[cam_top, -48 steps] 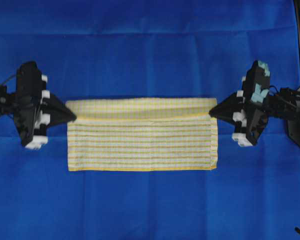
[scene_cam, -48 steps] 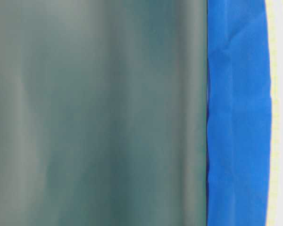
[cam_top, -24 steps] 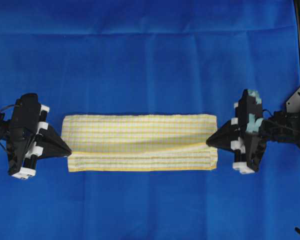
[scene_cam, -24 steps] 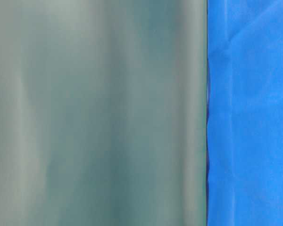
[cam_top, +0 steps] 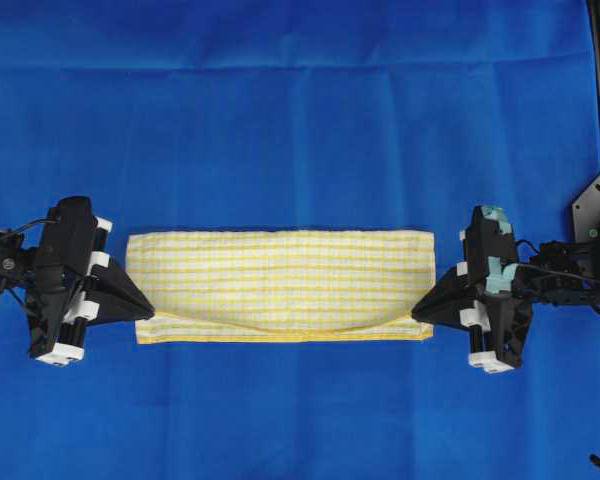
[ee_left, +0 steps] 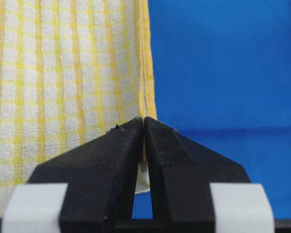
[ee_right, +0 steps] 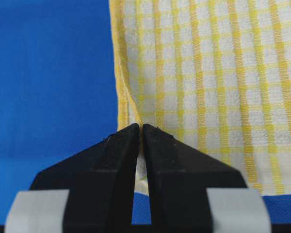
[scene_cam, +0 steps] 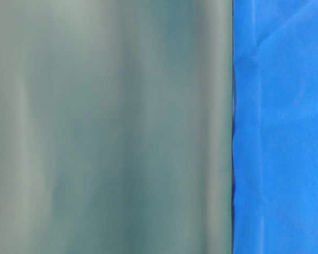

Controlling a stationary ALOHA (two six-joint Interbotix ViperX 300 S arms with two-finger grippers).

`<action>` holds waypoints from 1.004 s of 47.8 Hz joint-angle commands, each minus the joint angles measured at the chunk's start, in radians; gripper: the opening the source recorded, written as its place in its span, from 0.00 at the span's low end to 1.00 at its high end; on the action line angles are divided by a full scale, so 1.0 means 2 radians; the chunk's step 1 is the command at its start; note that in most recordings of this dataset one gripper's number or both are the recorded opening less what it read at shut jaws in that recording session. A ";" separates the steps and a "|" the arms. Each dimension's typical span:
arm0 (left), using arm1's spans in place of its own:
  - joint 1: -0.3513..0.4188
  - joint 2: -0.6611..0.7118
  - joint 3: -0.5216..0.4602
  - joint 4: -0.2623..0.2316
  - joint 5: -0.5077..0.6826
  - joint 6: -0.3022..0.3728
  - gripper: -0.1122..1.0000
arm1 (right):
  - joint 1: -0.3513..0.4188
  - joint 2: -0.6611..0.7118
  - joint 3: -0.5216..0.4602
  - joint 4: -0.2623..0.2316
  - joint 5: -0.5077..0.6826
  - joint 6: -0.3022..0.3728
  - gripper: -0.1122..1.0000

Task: Fold the yellow towel.
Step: 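Pull both corners toward the near edge, folding the towel in half, then open both grippers and move them to the folded towel's ends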

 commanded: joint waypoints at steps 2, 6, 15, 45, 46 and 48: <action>-0.002 -0.002 -0.011 -0.001 -0.002 0.002 0.12 | 0.003 -0.006 -0.010 0.002 0.008 -0.001 0.14; -0.002 -0.002 -0.011 -0.001 -0.002 0.002 0.12 | 0.004 -0.006 -0.012 0.002 0.012 -0.001 0.14; 0.002 -0.002 -0.012 -0.001 -0.005 0.000 0.13 | 0.003 -0.006 -0.016 0.002 0.034 -0.002 0.14; 0.087 -0.040 -0.027 0.002 0.030 0.048 0.71 | -0.094 -0.058 0.015 -0.001 0.005 -0.048 0.79; 0.094 -0.039 -0.028 0.002 0.033 0.051 0.71 | -0.108 -0.057 0.015 0.000 0.006 -0.051 0.80; 0.107 -0.038 -0.030 0.002 0.041 0.058 0.71 | -0.126 -0.054 0.014 0.000 0.010 -0.058 0.79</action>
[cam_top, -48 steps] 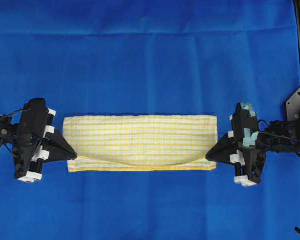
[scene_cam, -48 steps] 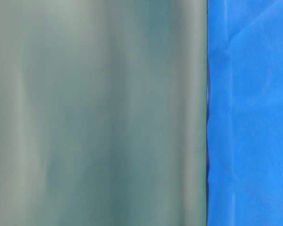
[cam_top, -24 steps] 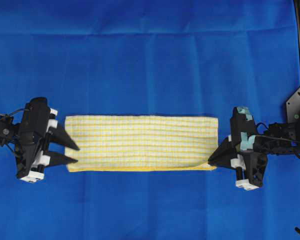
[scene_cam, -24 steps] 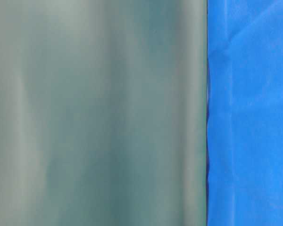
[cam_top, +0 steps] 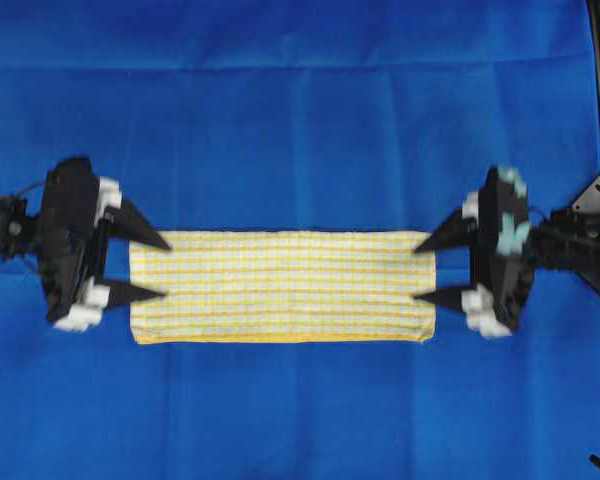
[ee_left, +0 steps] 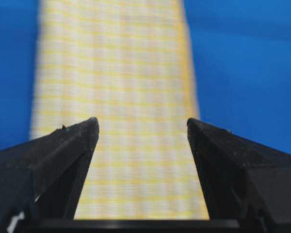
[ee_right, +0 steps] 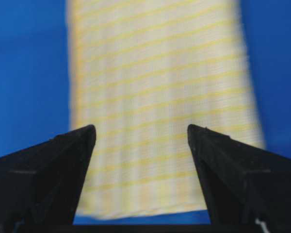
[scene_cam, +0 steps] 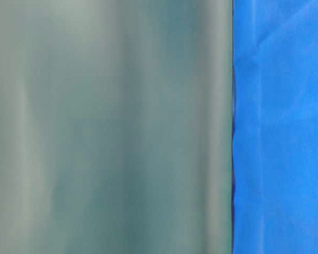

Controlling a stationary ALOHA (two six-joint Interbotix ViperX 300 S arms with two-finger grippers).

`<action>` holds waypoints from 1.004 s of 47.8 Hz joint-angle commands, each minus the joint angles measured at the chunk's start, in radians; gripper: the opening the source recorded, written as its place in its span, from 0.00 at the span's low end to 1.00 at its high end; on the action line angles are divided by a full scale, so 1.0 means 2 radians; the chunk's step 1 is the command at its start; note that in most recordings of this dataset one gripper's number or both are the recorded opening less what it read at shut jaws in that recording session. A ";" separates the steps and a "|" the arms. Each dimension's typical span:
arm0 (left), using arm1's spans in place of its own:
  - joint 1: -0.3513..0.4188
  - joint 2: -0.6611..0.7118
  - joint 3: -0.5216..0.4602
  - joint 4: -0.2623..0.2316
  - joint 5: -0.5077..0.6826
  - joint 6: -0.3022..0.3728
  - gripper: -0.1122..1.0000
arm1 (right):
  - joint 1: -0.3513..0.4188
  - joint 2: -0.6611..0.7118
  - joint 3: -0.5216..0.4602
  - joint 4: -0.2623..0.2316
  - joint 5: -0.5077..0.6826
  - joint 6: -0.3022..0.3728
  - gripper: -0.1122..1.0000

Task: Fold the yellow towel.
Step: 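Open both grippers and move them to the folded towel's ends, then grasp both short ends of the folded towel and lift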

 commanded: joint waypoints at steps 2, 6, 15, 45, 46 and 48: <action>0.031 -0.004 -0.014 0.001 0.015 0.016 0.71 | -0.047 -0.001 -0.005 -0.002 0.006 -0.012 0.79; 0.049 -0.001 -0.017 0.001 0.024 0.035 0.71 | -0.074 0.005 -0.006 -0.001 0.018 -0.022 0.79; 0.072 0.019 -0.011 -0.001 0.023 0.044 0.71 | -0.095 0.030 -0.010 -0.001 0.029 -0.028 0.79; 0.057 0.122 -0.009 -0.001 0.012 0.039 0.61 | -0.094 0.099 -0.031 0.000 0.081 -0.024 0.67; 0.058 0.123 -0.010 -0.001 0.014 0.039 0.59 | -0.094 0.099 -0.031 0.000 0.081 -0.025 0.66; 0.057 0.125 -0.012 0.001 0.020 0.039 0.54 | -0.094 0.099 -0.031 -0.001 0.082 -0.028 0.63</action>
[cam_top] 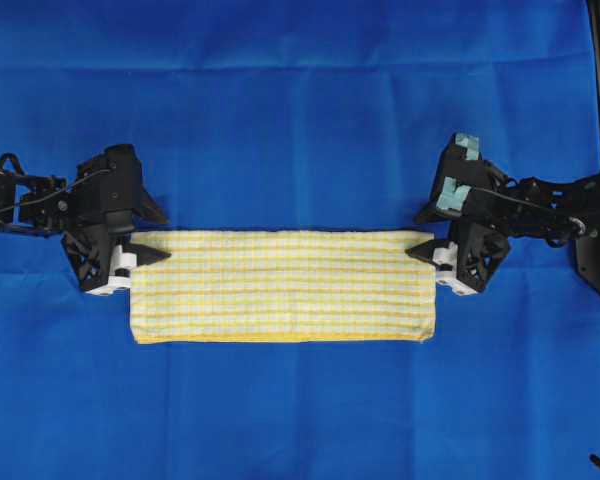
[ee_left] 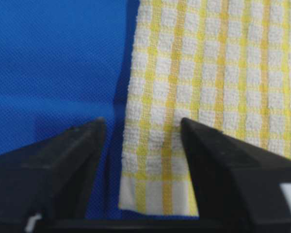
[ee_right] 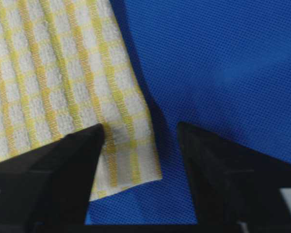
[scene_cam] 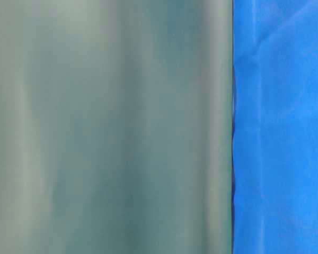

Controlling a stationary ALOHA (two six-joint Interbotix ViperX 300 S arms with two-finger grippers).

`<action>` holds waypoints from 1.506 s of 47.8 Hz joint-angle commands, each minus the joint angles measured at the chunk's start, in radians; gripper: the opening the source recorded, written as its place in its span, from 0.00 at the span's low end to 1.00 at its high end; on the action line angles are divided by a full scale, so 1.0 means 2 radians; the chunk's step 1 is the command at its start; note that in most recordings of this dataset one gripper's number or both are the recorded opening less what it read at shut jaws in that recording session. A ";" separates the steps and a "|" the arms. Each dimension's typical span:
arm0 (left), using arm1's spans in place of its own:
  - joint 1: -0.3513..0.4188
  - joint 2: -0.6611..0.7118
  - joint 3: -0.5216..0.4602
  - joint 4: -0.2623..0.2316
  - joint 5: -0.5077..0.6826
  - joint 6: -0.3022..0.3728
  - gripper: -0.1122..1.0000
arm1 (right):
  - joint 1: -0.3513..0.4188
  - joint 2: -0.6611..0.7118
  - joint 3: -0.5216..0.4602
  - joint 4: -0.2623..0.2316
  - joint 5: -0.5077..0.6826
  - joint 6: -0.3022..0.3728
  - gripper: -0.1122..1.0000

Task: Fold the yellow towel.
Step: 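Grasp both short ends of the folded towel and lift, then rotate the lifted towel, right gripper moving far, left gripper near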

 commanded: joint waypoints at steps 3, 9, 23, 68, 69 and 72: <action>-0.002 -0.001 -0.009 -0.001 0.016 0.000 0.43 | 0.004 -0.002 -0.006 -0.001 0.002 -0.005 0.55; -0.002 0.001 -0.012 -0.001 0.042 0.004 0.20 | 0.006 -0.002 -0.005 -0.002 0.002 -0.007 0.25; -0.002 -0.002 -0.019 -0.001 0.054 0.005 0.12 | 0.006 -0.008 -0.007 -0.002 -0.005 -0.004 0.12; -0.013 -0.244 -0.073 0.006 0.225 0.008 0.12 | -0.005 -0.258 -0.006 -0.009 0.016 -0.035 0.12; -0.013 -0.245 -0.072 0.006 0.225 0.009 0.12 | -0.005 -0.258 -0.006 -0.009 0.016 -0.035 0.12; -0.012 -0.247 -0.070 0.006 0.224 0.011 0.12 | -0.006 -0.257 -0.007 -0.009 0.016 -0.035 0.12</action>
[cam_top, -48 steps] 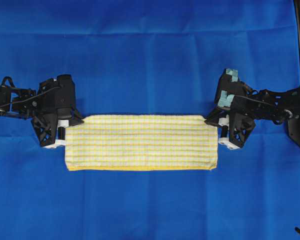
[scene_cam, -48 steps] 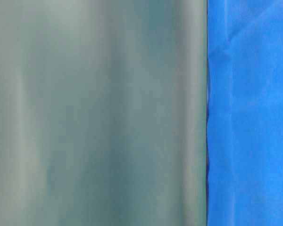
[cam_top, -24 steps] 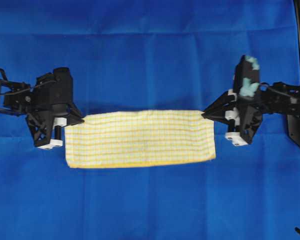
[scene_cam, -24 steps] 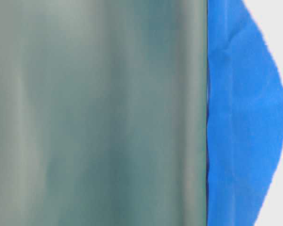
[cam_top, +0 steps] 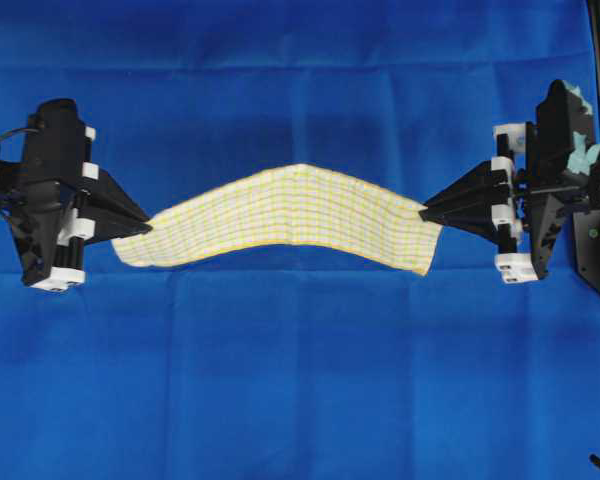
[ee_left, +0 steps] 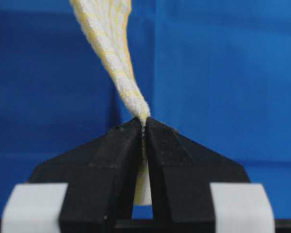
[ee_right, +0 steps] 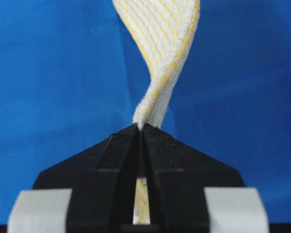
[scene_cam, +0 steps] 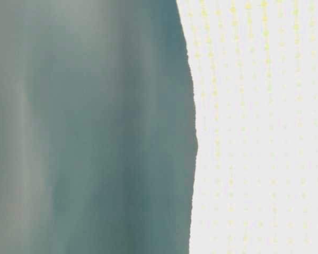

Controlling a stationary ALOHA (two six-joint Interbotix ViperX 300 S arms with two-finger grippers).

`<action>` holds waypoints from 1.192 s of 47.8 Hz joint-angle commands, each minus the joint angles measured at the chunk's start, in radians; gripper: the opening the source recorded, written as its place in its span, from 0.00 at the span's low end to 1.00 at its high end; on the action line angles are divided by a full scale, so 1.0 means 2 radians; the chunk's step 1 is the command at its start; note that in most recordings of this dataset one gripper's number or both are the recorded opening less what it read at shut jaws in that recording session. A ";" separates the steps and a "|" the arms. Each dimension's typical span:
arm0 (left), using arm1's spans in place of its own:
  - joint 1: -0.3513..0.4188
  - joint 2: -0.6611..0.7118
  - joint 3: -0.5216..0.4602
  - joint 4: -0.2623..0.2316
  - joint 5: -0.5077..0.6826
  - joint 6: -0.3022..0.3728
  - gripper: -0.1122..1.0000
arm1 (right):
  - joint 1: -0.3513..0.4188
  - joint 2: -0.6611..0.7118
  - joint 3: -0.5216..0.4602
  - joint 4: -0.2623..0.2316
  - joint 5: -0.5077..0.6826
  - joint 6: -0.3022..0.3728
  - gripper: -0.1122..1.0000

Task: Fold the yellow towel.
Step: 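Rotate the lifted towel, right gripper moving far, left gripper near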

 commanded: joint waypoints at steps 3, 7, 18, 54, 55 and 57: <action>0.002 -0.007 -0.005 0.002 -0.004 0.002 0.12 | -0.002 0.003 -0.008 -0.002 -0.004 -0.002 0.12; 0.002 -0.005 -0.006 0.002 -0.004 0.002 0.12 | -0.002 0.008 -0.008 -0.002 -0.009 -0.002 0.12; -0.012 0.009 -0.010 0.001 -0.042 0.001 0.12 | -0.050 0.037 -0.015 -0.005 -0.044 -0.008 0.12; -0.104 0.232 -0.173 0.000 -0.162 0.003 0.12 | -0.252 0.222 -0.156 -0.010 -0.051 -0.102 0.12; -0.104 0.239 -0.181 0.001 -0.162 0.003 0.12 | -0.254 0.225 -0.160 -0.010 -0.051 -0.104 0.12; -0.104 0.252 -0.198 0.001 -0.163 0.004 0.12 | -0.258 0.229 -0.166 -0.010 -0.051 -0.108 0.12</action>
